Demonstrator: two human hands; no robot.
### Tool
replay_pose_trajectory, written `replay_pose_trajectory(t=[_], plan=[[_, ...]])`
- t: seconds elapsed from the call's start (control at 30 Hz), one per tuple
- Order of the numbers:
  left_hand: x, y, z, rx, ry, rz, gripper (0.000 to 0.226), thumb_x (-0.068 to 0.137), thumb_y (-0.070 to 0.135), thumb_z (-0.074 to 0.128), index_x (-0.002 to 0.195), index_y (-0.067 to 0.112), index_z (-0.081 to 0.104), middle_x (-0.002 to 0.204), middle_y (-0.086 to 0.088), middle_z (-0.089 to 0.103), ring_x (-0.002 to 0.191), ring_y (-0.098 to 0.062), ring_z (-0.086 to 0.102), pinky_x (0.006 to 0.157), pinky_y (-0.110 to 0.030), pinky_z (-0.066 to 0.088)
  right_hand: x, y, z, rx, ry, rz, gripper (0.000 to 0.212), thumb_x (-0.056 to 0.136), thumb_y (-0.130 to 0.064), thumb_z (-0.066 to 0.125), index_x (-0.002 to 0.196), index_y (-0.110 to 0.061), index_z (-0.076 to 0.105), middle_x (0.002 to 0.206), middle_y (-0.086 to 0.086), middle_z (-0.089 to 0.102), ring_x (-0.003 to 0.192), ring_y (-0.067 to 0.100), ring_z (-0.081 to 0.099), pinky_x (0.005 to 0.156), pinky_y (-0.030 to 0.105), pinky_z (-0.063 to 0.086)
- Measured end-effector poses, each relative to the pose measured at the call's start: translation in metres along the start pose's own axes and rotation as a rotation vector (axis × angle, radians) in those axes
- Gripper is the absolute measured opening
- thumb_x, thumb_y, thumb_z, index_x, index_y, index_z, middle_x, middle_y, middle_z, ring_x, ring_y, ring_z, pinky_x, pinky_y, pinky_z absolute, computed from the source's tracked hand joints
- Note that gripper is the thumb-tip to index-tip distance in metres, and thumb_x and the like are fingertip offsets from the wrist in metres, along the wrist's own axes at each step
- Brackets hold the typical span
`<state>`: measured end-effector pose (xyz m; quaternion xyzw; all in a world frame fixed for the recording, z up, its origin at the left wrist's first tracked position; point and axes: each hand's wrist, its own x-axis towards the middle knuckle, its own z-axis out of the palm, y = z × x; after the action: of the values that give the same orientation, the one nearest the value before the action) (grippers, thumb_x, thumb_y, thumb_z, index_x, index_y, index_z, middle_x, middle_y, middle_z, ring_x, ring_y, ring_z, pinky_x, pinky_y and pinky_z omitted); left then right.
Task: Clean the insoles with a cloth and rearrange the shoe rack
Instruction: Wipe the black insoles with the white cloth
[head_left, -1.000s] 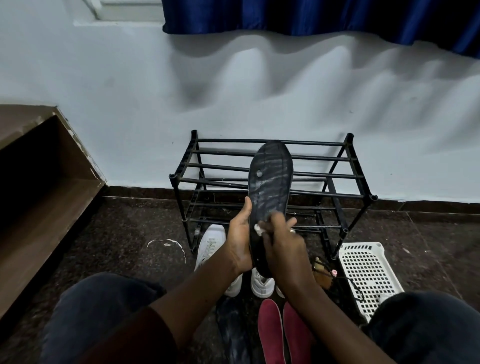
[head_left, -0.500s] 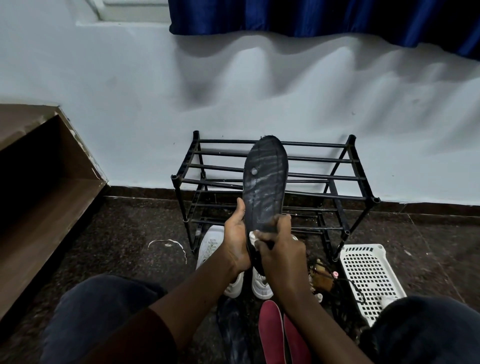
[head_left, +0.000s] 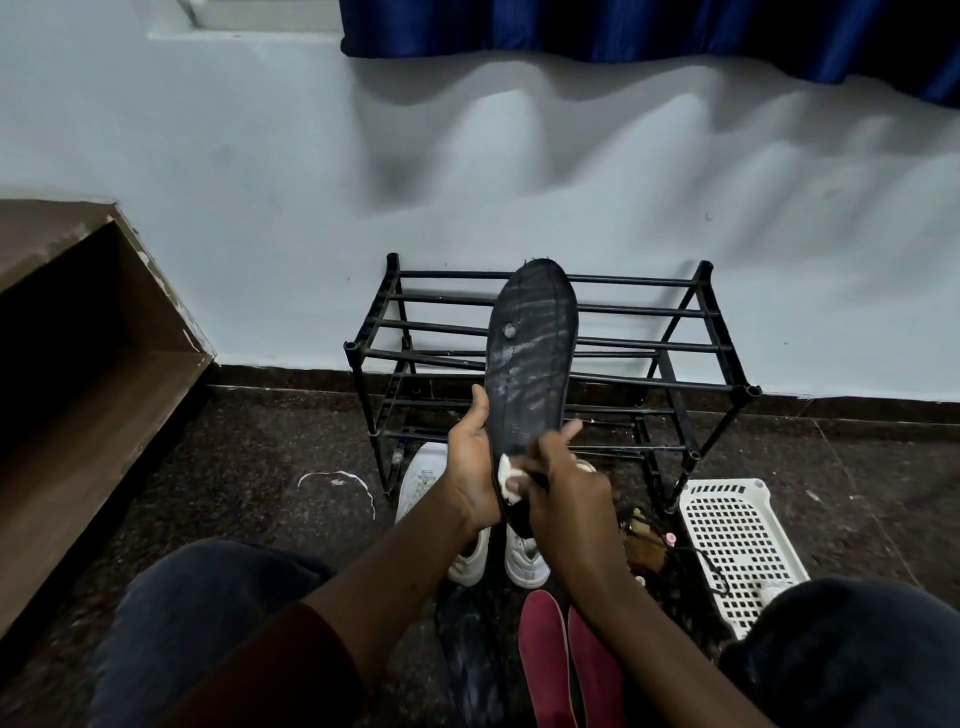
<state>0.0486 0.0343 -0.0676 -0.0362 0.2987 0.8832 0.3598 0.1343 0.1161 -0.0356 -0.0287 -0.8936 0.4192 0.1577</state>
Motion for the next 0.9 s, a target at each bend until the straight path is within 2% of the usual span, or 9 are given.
replay_pose_trajectory(t=[0.1,0.2,0.3,0.43,0.53,0.6,0.67,0.77,0.9], plan=[[0.001,0.000,-0.002,-0.052,0.040,0.007,0.076,0.086,0.070,0.030,0.128,0.012,0.054,0.127,-0.013,0.060,0.115,-0.033,0.058,0.084,-0.042,0.050,-0.015,0.009,-0.001,-0.080,-0.003,-0.116,0.039,0.078,0.008,0.055,0.085,-0.028,0.043,0.068,0.001,0.066,0.061,0.012,0.064,0.048,0.028,0.050],[0.000,-0.003,-0.001,-0.068,0.018,-0.004,0.078,0.087,0.068,0.031,0.134,0.009,0.051,0.133,-0.015,0.055,0.123,-0.037,0.051,0.092,-0.046,0.048,-0.006,0.010,-0.003,-0.094,0.004,-0.139,0.020,0.080,0.002,0.056,0.085,-0.018,0.054,0.065,0.007,0.062,0.057,0.021,0.060,0.046,0.038,0.050],[-0.001,-0.007,0.003,0.011,0.042,-0.052,0.081,0.085,0.069,0.034,0.130,0.005,0.055,0.135,-0.024,0.050,0.128,-0.037,0.045,0.105,-0.046,0.040,0.014,0.003,-0.005,-0.170,0.086,-0.161,0.009,0.079,0.000,0.063,0.082,-0.009,0.064,0.064,0.010,0.062,0.057,0.025,0.058,0.051,0.036,0.046],[-0.002,-0.011,0.007,0.015,0.012,-0.084,0.074,0.085,0.065,0.036,0.123,0.006,0.062,0.123,-0.016,0.061,0.115,-0.030,0.058,0.098,-0.038,0.046,0.038,0.004,-0.006,-0.201,0.132,-0.121,0.021,0.080,0.000,0.061,0.095,-0.010,0.071,0.088,0.010,0.069,0.079,0.028,0.061,0.067,0.034,0.049],[-0.001,-0.009,0.005,0.044,-0.028,-0.084,0.084,0.083,0.066,0.048,0.143,0.008,0.039,0.147,-0.018,0.037,0.136,-0.033,0.035,0.117,-0.044,0.021,0.036,0.008,-0.006,-0.236,0.037,-0.166,0.031,0.082,0.004,0.060,0.109,-0.007,0.068,0.111,0.012,0.065,0.098,0.030,0.058,0.083,0.027,0.043],[-0.001,-0.006,0.005,0.060,-0.046,-0.095,0.092,0.079,0.067,0.051,0.145,0.006,0.033,0.153,-0.021,0.023,0.142,-0.034,0.024,0.119,-0.044,0.013,0.029,0.010,-0.009,-0.217,-0.049,-0.197,0.040,0.078,0.008,0.063,0.115,-0.006,0.064,0.118,0.012,0.061,0.106,0.029,0.054,0.087,0.021,0.034],[0.000,-0.006,0.003,0.058,-0.018,-0.110,0.088,0.082,0.069,0.042,0.141,0.003,0.041,0.147,-0.025,0.034,0.138,-0.035,0.032,0.117,-0.043,0.022,0.021,0.013,-0.012,-0.197,-0.085,-0.214,0.042,0.074,0.008,0.066,0.114,-0.006,0.065,0.112,0.011,0.062,0.102,0.027,0.055,0.086,0.020,0.034],[-0.004,-0.001,0.005,0.019,0.022,-0.087,0.082,0.086,0.068,0.031,0.127,0.002,0.057,0.124,-0.026,0.058,0.118,-0.035,0.054,0.098,-0.040,0.047,0.010,0.015,-0.015,-0.204,-0.148,-0.292,0.030,0.071,0.001,0.063,0.098,-0.006,0.071,0.091,0.007,0.065,0.084,0.026,0.061,0.075,0.023,0.041],[-0.003,0.003,0.005,-0.061,0.059,-0.002,0.074,0.090,0.065,0.032,0.136,0.009,0.048,0.133,-0.016,0.055,0.110,-0.036,0.060,0.092,-0.046,0.050,0.011,0.016,-0.028,-0.213,-0.341,-0.328,0.028,0.070,-0.007,0.061,0.096,-0.011,0.072,0.088,0.002,0.066,0.080,0.021,0.061,0.071,0.019,0.041]])
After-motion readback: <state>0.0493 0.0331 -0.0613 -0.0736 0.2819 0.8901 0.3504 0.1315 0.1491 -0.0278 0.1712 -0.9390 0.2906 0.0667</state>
